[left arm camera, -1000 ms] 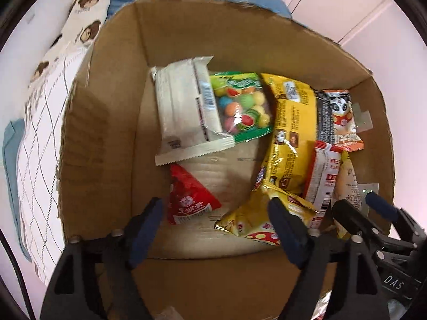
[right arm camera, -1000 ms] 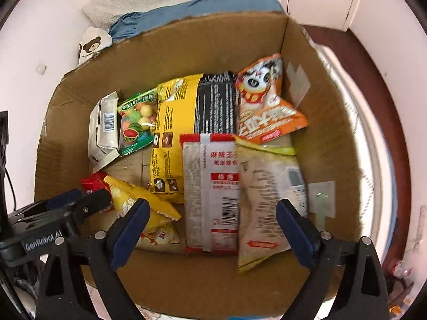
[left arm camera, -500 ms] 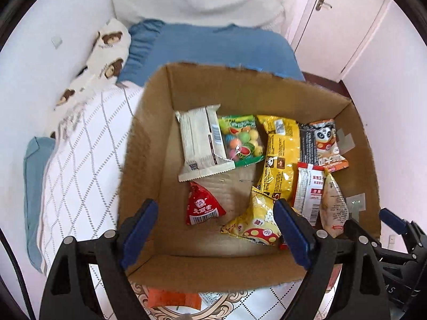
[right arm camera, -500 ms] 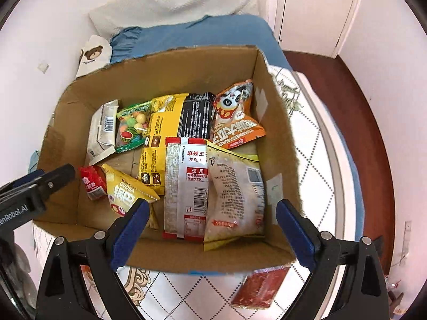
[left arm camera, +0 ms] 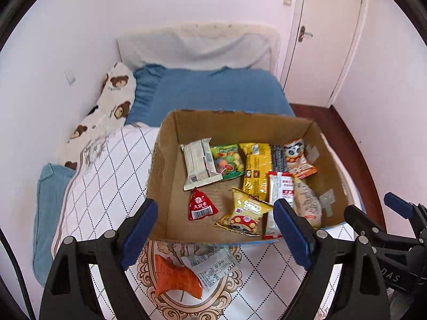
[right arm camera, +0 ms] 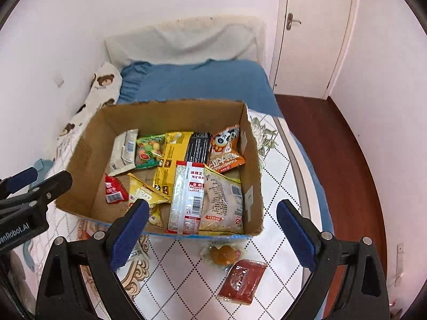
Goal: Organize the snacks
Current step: 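Move both tools back toward the remaining snacks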
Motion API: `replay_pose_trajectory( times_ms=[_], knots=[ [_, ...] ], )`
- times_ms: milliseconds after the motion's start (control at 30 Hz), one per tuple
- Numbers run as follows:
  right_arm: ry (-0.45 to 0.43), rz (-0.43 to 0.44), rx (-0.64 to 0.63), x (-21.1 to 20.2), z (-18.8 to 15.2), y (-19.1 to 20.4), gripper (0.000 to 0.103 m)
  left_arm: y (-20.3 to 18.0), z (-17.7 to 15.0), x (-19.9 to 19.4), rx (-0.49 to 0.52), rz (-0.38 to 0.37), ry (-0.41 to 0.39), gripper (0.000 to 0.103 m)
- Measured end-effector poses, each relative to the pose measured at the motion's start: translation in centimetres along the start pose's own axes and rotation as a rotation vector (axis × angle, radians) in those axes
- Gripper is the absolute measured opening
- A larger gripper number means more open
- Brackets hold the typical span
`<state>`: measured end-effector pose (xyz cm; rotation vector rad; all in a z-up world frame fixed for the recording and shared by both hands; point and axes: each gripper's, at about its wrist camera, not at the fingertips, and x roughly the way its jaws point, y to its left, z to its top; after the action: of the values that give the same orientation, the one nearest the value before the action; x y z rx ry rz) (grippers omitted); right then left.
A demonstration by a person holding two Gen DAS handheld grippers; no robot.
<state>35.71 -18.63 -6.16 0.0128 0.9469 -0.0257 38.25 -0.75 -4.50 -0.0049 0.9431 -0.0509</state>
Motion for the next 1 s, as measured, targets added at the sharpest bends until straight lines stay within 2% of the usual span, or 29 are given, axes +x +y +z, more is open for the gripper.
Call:
replay_pose_trajectory(
  times_ms=[300,433,533,667,733,867,933,1000],
  knots=[
    [-0.081,0.018,0.007,-5.4,-1.7,-0.4,0.098,-0.7,-1.7,-4.1,-0.006,-0.004,-0.085,0.088],
    [-0.054,0.055,0.014,-5.8,-2.8,-1.0,0.103,-0.7,-3.4,-3.4,-0.007,0.004,-0.048,0.088],
    [0.037,0.069,0.059,-3.1,-4.4,-2.7,0.103,-0.1,-5.4,-1.0,-0.014,0.01,0.038,0.088],
    [0.246,0.104,0.151,3.7,-8.0,-5.3,0.103,2.1,-9.1,3.5,-0.06,0.047,0.187,0.088],
    [0.336,0.086,0.164,6.9,-9.9,-5.9,0.103,3.4,-10.9,5.3,-0.086,0.078,0.248,0.088],
    [0.409,0.048,0.179,11.1,-12.8,-6.3,0.103,5.5,-13.3,7.9,-0.125,0.116,0.334,0.088],
    [0.42,0.034,0.205,12.4,-13.6,-6.6,0.103,5.2,-13.4,8.4,-0.078,0.134,0.338,0.088],
    [0.436,0.039,0.229,13.6,-14.3,-6.9,0.103,3.9,-12.9,9.0,0.033,0.159,0.323,0.088]
  ],
)
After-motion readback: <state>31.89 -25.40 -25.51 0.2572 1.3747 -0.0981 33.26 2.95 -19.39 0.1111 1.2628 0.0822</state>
